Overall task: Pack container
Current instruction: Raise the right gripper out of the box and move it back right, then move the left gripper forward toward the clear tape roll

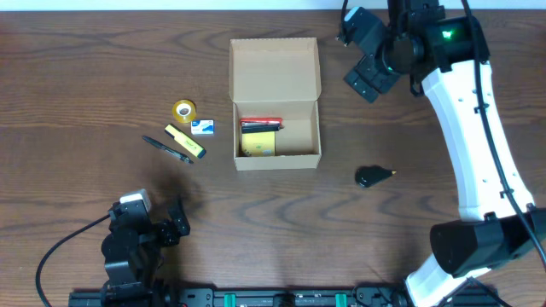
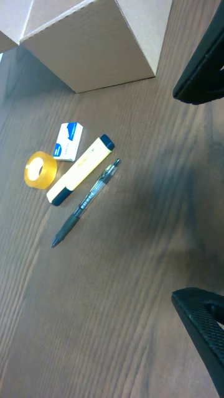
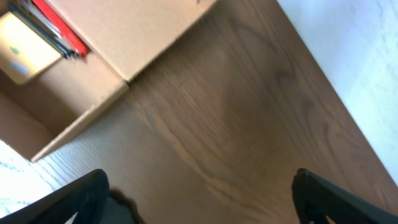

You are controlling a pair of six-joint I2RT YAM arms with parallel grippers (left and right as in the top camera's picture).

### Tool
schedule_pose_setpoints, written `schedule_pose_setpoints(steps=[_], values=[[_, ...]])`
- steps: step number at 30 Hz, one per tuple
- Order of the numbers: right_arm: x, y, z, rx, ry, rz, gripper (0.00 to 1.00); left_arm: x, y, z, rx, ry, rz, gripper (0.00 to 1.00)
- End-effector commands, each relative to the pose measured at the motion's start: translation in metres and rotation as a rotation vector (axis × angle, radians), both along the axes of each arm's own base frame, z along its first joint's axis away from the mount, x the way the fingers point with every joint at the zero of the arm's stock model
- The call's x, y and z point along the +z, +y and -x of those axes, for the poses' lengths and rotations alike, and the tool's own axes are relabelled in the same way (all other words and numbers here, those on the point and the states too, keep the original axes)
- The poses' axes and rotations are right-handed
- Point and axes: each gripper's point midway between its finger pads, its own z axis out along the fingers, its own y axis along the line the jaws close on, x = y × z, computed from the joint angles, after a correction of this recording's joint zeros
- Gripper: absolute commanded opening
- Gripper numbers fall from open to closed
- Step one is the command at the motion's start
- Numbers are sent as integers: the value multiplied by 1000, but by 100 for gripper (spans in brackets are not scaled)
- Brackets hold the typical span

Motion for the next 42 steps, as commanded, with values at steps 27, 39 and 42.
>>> schedule_pose_setpoints(steps=[27, 39, 42], values=[[8, 143, 41, 142, 11, -193, 99, -2, -2, 0, -8, 0, 2, 95], [-3, 99, 38, 49, 87, -158, 99, -1, -13, 0, -25, -2, 110, 95], [-5, 94, 41, 39, 112, -166, 99, 0, -32, 4, -20, 28, 337, 95]])
